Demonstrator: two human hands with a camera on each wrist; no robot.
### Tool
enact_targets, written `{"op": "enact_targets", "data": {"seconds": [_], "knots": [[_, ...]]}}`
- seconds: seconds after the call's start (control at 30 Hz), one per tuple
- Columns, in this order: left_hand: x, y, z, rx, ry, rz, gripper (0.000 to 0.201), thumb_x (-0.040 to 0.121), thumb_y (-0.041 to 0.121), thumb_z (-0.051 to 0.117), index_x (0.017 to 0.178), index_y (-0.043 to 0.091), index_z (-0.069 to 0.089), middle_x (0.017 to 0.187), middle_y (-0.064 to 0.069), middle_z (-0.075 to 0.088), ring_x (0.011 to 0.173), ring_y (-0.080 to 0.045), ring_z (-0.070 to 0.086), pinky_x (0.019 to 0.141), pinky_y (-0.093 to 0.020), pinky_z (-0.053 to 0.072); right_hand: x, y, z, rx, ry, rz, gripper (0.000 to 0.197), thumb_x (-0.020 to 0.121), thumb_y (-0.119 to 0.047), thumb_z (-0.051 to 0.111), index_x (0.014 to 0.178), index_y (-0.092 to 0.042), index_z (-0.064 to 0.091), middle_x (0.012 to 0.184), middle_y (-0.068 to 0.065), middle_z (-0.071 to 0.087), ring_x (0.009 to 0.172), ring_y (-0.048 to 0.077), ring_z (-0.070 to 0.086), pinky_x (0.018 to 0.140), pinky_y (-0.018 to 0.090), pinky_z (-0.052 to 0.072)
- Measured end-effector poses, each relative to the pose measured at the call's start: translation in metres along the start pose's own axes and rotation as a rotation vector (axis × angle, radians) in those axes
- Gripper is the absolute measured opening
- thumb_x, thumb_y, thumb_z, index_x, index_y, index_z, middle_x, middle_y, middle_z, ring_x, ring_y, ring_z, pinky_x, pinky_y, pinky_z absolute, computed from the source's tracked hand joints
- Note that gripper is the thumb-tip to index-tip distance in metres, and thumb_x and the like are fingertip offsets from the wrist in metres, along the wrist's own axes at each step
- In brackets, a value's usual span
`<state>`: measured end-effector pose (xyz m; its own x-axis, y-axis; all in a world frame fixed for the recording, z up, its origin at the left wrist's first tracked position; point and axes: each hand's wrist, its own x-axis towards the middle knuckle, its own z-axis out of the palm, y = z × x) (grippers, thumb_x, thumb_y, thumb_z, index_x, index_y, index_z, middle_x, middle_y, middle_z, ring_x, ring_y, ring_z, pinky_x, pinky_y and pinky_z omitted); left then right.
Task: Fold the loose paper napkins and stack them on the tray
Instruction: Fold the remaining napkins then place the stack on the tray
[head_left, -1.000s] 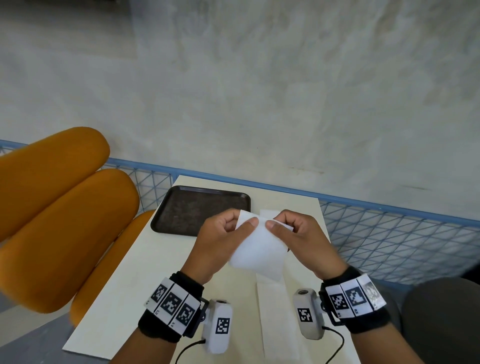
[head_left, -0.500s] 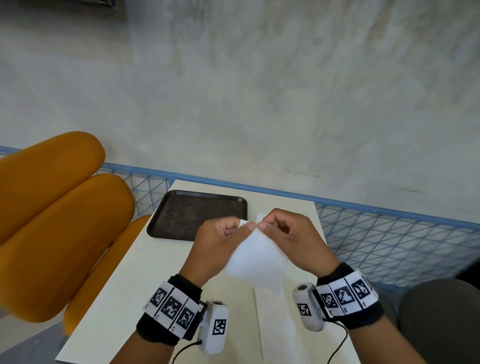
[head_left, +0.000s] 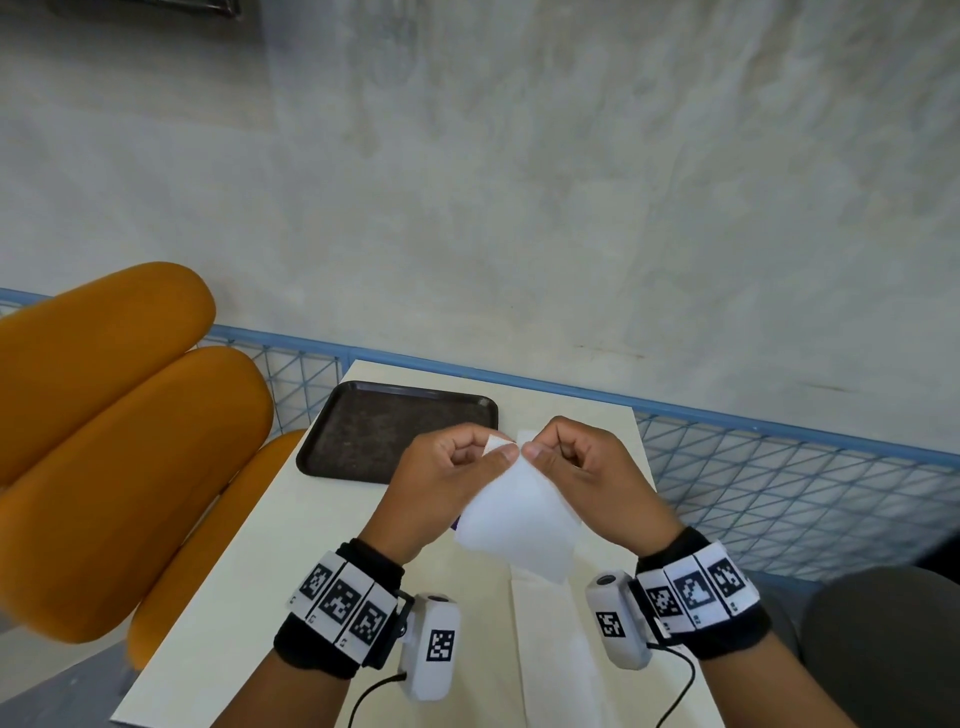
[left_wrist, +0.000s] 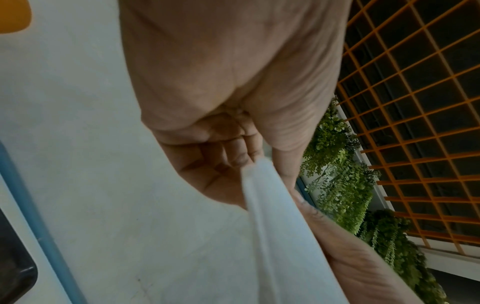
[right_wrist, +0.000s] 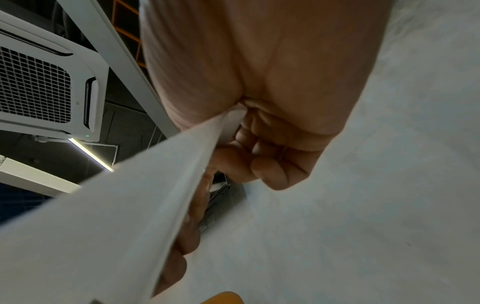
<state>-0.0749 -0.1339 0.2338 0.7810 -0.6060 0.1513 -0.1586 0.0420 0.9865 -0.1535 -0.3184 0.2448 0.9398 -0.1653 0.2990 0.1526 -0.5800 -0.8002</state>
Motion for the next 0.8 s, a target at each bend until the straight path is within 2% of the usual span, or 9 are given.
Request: {"op": "enact_targets", "data": {"seconds": [0.03,0.17,0.3,0.37,0.43,0.47,0.53,0.67,0.8], "knots": [[0.0,0.0,0.001,0.005,-0.005,-0.007,0.015,0.095,0.029,0.068,0.101,0.017,0.076,0.09,-0.006,0.077,0.083,-0.029,0.074,0.069,-0.047,0.058,0.0,0.0,0.001,0.008,0.004,-0.003,0.021,0.098,-0.021,0.064,0.078,-0.015,0.063,0.061,-0.017,0.053,0.059,0.001,0.043,0.058,0.017,0.035],[0.004,-0.003,0.002,0.016,0.025,-0.014,0.024,0.097,0.032,0.064,0.092,0.012,0.076,0.082,-0.013,0.074,0.071,-0.02,0.068,0.063,-0.034,0.051,0.002,0.0,0.003,-0.047,-0.029,-0.032,0.025,0.096,-0.036,0.061,0.076,-0.021,0.063,0.068,-0.008,0.059,0.065,0.003,0.05,0.063,0.024,0.04],[0.006,-0.006,0.002,0.036,0.072,-0.004,0.032,0.098,0.034,0.062,0.082,0.007,0.07,0.074,-0.018,0.067,0.063,-0.017,0.058,0.058,-0.032,0.044,0.004,0.004,0.004,-0.123,-0.029,-0.033,0.044,0.096,-0.045,0.056,0.064,-0.016,0.047,0.061,-0.005,0.044,0.059,0.006,0.041,0.059,0.03,0.036],[0.006,-0.006,0.001,0.024,0.122,-0.009,0.039,0.099,0.033,0.061,0.074,0.002,0.061,0.063,-0.013,0.056,0.059,-0.015,0.049,0.055,-0.028,0.039,0.002,0.004,0.0,-0.079,-0.029,0.014,0.047,0.1,-0.039,0.056,0.062,-0.015,0.044,0.059,-0.003,0.043,0.055,0.01,0.044,0.057,0.029,0.038],[0.007,-0.008,0.0,-0.019,0.163,-0.04,0.044,0.099,0.033,0.06,0.066,0.005,0.053,0.061,-0.006,0.049,0.058,-0.017,0.044,0.053,-0.025,0.035,-0.002,0.006,-0.005,-0.006,0.009,0.074,0.047,0.102,-0.031,0.057,0.061,-0.011,0.044,0.053,-0.002,0.046,0.049,0.013,0.048,0.056,0.024,0.041],[0.007,-0.009,0.0,-0.043,0.171,-0.066,0.044,0.1,0.034,0.06,0.064,0.008,0.055,0.061,-0.005,0.05,0.058,-0.017,0.045,0.053,-0.025,0.036,-0.004,0.006,-0.005,0.033,0.044,0.101,0.047,0.101,-0.029,0.057,0.062,-0.007,0.044,0.051,0.0,0.048,0.048,0.013,0.047,0.057,0.022,0.042],[0.007,-0.011,0.001,-0.091,0.178,-0.105,0.041,0.1,0.035,0.059,0.068,0.009,0.062,0.064,-0.004,0.055,0.06,-0.017,0.05,0.054,-0.025,0.04,-0.007,0.005,0.001,0.126,0.134,0.136,0.047,0.102,-0.027,0.056,0.063,-0.003,0.042,0.051,0.002,0.047,0.049,0.012,0.046,0.057,0.02,0.043],[0.011,-0.016,0.008,-0.158,0.26,-0.175,0.041,0.099,0.039,0.058,0.084,0.002,0.067,0.07,-0.005,0.062,0.064,-0.014,0.056,0.057,-0.028,0.045,-0.006,0.008,0.025,0.292,0.277,0.282,0.044,0.104,-0.038,0.049,0.076,-0.004,0.046,0.065,0.003,0.047,0.058,0.016,0.048,0.052,0.03,0.042],[0.014,-0.02,0.014,-0.187,0.342,-0.166,0.04,0.099,0.039,0.058,0.083,0.002,0.062,0.067,-0.001,0.059,0.062,-0.015,0.053,0.052,-0.025,0.043,-0.004,0.013,0.043,0.145,0.395,0.283,0.044,0.104,-0.039,0.048,0.069,-0.014,0.036,0.064,-0.003,0.037,0.061,0.013,0.035,0.059,0.03,0.031]]}}
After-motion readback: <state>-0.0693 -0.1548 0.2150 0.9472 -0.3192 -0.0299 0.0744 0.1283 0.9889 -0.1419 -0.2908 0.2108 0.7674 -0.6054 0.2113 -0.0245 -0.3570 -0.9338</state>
